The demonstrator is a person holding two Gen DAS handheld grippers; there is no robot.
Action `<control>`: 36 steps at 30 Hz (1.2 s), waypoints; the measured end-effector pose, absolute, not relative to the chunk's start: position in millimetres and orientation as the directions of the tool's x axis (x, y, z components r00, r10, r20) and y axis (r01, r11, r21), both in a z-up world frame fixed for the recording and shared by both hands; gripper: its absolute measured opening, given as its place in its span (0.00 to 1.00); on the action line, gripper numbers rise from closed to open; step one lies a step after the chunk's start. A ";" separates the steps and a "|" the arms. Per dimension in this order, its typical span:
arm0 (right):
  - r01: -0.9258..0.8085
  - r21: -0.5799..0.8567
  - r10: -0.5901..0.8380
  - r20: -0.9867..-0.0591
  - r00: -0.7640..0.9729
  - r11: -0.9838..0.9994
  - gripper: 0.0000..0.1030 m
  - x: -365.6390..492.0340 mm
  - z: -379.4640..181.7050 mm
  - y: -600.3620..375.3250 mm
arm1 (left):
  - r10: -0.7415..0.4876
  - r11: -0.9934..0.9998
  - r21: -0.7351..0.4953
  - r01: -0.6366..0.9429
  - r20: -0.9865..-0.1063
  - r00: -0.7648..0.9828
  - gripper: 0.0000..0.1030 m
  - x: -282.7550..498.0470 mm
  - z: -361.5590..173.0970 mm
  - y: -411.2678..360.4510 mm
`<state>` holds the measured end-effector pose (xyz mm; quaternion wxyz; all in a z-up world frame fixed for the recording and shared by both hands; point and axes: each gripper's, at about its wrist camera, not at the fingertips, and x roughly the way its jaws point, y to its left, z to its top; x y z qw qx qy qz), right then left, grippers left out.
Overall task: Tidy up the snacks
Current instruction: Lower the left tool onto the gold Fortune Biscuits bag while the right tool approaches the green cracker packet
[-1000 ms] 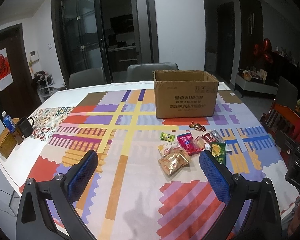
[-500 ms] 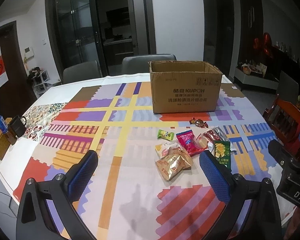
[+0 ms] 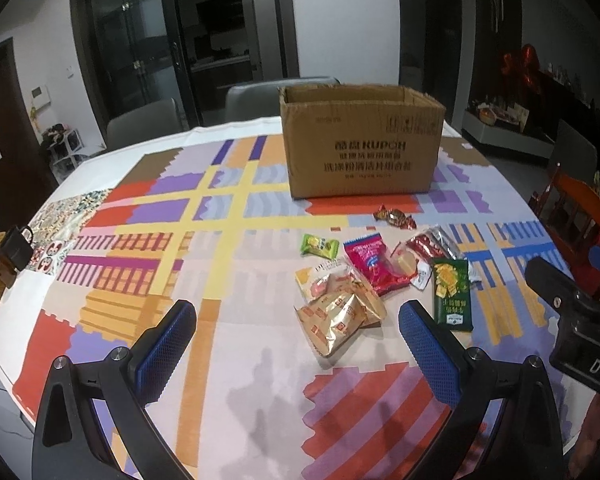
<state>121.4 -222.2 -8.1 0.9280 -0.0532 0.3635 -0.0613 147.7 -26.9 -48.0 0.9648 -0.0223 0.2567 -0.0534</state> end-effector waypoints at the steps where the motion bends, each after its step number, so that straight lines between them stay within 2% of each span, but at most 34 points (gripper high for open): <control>1: 0.073 -0.141 -0.149 -0.674 0.723 0.987 1.00 124.6 -10.5 -222.8 | -0.121 0.993 -0.069 0.099 -0.502 0.857 1.00 151.3 -52.4 -30.5; 13: 0.047 -0.143 -0.138 -0.728 0.672 0.989 0.99 157.8 -37.4 -224.2 | -0.214 0.976 -0.162 0.142 -0.663 0.717 1.00 171.2 -97.1 -53.8; 26: 0.038 -0.153 -0.145 -0.781 0.608 0.987 0.99 182.8 -70.7 -229.9 | -0.222 0.972 -0.110 0.207 -0.718 0.660 0.99 186.0 -130.0 -74.1; 36: 0.036 -0.130 -0.128 -0.824 0.552 0.991 0.96 201.0 -96.6 -229.9 | -0.200 0.972 -0.073 0.222 -0.749 0.632 0.90 192.8 -147.2 -80.2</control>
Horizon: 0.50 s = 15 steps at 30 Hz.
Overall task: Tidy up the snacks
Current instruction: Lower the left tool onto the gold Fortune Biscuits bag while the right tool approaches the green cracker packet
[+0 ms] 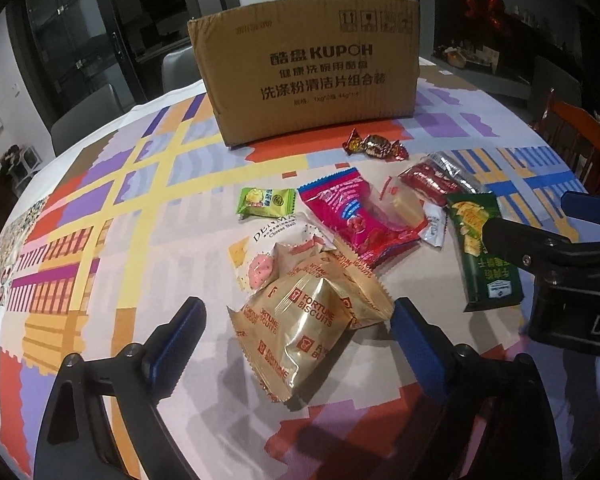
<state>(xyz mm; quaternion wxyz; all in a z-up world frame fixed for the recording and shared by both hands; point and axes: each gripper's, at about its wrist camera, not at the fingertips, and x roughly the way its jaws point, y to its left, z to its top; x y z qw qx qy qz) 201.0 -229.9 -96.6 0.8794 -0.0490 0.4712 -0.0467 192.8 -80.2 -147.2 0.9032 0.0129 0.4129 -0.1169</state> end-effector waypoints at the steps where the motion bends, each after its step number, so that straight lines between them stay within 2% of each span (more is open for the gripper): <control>1: 0.038 -0.126 -0.126 -0.829 0.545 0.991 0.96 202.5 -99.5 -230.4 | -0.198 0.973 -0.071 0.222 -0.754 0.626 0.88 197.9 -149.7 -78.3; 7: 0.040 -0.107 -0.112 -0.851 0.513 0.993 0.91 212.1 -111.3 -230.3 | -0.200 0.971 -0.074 0.228 -0.779 0.595 0.77 204.0 -161.1 -78.9; 15: 0.054 -0.080 -0.096 -0.873 0.477 0.995 0.86 216.8 -124.5 -228.6 | -0.191 0.973 -0.071 0.222 -0.786 0.588 0.73 206.4 -166.3 -79.6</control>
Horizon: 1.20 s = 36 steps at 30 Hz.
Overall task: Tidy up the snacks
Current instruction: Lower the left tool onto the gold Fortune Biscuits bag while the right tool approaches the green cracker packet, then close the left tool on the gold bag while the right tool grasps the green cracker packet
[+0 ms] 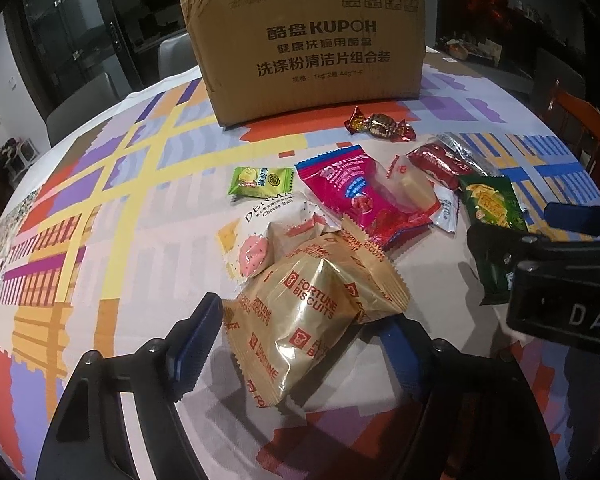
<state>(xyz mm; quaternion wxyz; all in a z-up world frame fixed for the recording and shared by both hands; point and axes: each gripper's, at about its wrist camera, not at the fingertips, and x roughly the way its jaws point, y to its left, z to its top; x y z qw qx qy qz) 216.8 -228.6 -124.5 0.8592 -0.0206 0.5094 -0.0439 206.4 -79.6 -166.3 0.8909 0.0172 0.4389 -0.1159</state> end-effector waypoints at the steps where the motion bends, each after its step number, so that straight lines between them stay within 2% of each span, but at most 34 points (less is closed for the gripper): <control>1: 0.054 -0.079 -0.095 -0.877 0.472 0.995 0.83 217.7 -126.4 -227.9 | -0.195 0.972 -0.075 0.222 -0.786 0.587 0.71 206.9 -166.2 -79.1; 8: 0.059 -0.046 -0.066 -0.903 0.424 0.997 0.66 220.4 -139.6 -228.3 | -0.202 0.972 -0.088 0.216 -0.785 0.586 0.64 207.3 -165.6 -76.4; 13: 0.058 -0.037 -0.058 -0.898 0.437 0.998 0.48 219.3 -137.7 -229.9 | -0.217 0.971 -0.110 0.214 -0.785 0.581 0.55 205.9 -164.5 -73.5; 16: 0.055 -0.019 -0.041 -0.897 0.439 0.998 0.47 217.9 -136.9 -230.5 | -0.221 0.969 -0.106 0.224 -0.778 0.589 0.47 202.8 -161.1 -74.2; 21: 0.049 -0.012 -0.032 -0.893 0.449 0.999 0.46 212.8 -133.2 -229.5 | -0.234 0.966 -0.114 0.232 -0.770 0.593 0.40 198.4 -155.0 -73.2; 36: 0.035 -0.027 -0.041 -0.860 0.509 0.999 0.46 197.3 -105.9 -228.1 | -0.252 0.964 -0.138 0.226 -0.746 0.617 0.38 183.8 -131.9 -63.8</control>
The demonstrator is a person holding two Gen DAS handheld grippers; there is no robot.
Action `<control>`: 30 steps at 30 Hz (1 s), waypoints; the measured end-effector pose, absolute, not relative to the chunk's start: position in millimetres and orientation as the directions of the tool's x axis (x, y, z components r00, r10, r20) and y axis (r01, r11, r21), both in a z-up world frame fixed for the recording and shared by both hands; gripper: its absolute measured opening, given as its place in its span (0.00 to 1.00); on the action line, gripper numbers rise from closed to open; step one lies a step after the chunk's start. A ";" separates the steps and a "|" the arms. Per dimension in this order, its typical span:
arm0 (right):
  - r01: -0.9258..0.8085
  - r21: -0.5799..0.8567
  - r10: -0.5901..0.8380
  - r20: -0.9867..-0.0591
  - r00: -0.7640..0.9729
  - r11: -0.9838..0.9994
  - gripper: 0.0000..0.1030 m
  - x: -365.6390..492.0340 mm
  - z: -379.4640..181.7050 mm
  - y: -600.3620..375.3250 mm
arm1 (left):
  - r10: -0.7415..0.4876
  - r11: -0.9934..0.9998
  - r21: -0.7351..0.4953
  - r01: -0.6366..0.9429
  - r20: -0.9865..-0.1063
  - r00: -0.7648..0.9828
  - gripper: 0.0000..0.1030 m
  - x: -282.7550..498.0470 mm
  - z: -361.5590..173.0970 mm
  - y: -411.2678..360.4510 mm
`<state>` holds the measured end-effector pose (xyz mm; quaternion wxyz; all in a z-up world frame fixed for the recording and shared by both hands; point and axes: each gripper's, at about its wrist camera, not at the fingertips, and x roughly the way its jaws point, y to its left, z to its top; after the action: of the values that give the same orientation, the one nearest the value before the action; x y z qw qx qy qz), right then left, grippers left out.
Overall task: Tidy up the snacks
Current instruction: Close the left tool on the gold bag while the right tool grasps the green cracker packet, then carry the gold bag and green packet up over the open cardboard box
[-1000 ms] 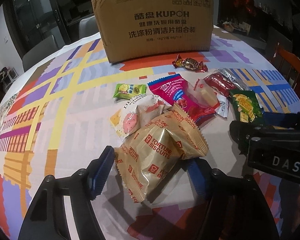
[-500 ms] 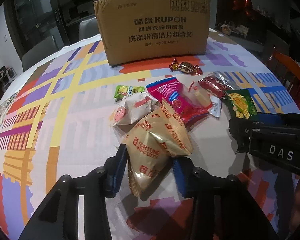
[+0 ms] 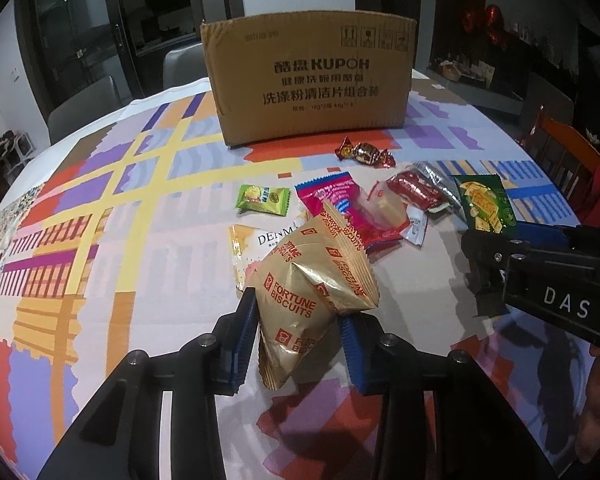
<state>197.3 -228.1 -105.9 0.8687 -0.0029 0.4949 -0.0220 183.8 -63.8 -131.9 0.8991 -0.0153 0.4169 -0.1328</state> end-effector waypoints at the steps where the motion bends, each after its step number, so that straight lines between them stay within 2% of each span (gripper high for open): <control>1: 0.034 -0.028 -0.042 -0.857 0.513 0.999 0.46 196.5 -104.2 -228.0 | -0.252 0.964 -0.140 0.224 -0.744 0.619 0.38 183.4 -128.4 -62.5; 30: -0.043 -0.044 -0.003 -0.734 0.679 0.998 0.46 179.1 -16.3 -208.8 | -0.204 0.979 -0.124 0.162 -0.635 0.745 0.38 177.7 -30.8 -29.4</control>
<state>179.1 -208.8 -16.3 0.9159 -0.0288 0.4003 0.0110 177.7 -29.4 -30.8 0.9337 -0.0303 0.3432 -0.0979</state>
